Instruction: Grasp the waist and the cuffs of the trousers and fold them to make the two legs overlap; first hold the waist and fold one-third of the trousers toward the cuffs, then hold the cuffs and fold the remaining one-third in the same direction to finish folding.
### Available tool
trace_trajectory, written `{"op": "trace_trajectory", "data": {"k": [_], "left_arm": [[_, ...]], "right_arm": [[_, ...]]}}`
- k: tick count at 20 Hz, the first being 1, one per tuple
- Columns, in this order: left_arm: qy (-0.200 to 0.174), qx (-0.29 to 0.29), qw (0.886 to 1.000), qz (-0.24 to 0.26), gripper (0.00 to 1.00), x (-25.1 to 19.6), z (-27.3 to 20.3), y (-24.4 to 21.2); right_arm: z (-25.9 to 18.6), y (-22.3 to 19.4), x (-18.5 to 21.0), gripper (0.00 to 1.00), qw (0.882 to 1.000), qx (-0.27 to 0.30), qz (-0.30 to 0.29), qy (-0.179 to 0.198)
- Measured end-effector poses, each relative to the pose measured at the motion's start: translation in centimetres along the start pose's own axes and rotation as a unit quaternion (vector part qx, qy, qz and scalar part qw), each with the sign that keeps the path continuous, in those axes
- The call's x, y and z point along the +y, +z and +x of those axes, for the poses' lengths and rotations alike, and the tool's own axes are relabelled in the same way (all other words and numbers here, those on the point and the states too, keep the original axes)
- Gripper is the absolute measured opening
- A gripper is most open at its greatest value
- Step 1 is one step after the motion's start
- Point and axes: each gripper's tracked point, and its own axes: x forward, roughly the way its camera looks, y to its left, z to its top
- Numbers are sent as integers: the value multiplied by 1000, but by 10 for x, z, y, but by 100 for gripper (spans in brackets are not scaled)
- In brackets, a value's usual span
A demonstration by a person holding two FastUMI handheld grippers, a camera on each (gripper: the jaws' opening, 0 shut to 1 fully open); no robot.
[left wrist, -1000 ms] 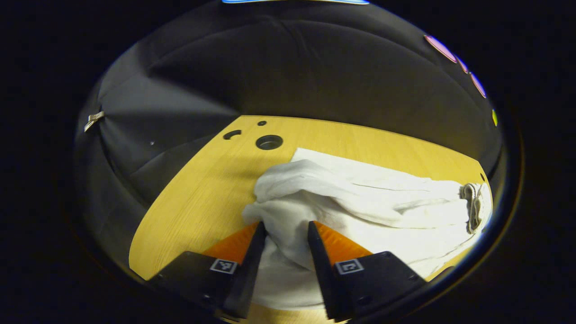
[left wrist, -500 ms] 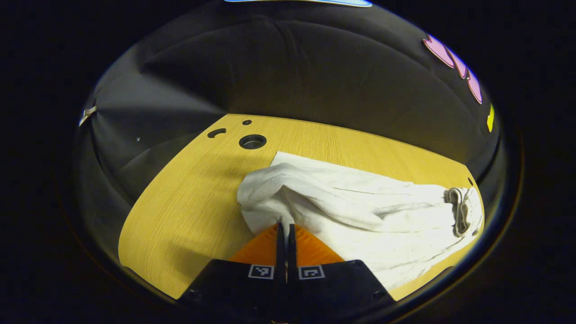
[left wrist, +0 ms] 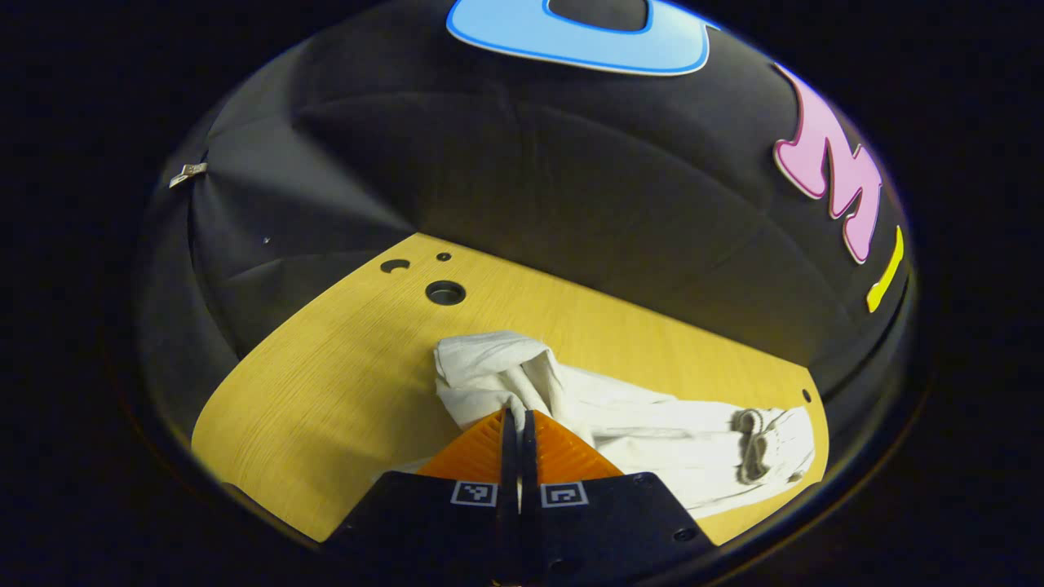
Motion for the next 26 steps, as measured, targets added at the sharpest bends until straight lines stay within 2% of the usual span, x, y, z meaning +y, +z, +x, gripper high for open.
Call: {"op": "trace_trajectory", "data": {"k": [5, 7, 9, 13, 17, 20, 26], "left_arm": [[-31, -39, 999, -8, 5, -71, -27, 36], [-45, -52, 998, 0, 2, -104, -35, 50], [-58, -60, 996, 11, 5, -138, -41, 57], [-91, -64, 994, 12, 5, -214, -53, 61], [-126, -59, 990, 8, 5, -290, -58, 52], [-150, -50, 987, 21, 5, -349, -63, 34], [-189, -11, 981, 51, 5, -447, -60, -29]], "right_arm": [[15, 20, -22, 98, 999, -16, -22, 21], [20, 24, -26, 98, 999, -21, -27, 33], [28, 25, -30, 98, 998, -22, -31, 44], [40, 24, -45, 98, 998, -17, -7, 62], [55, 25, -67, 97, 998, -15, 12, 66], [61, 27, -81, 99, 997, -12, 23, 76], [63, 20, -104, 99, 995, -4, 18, 96]]}}
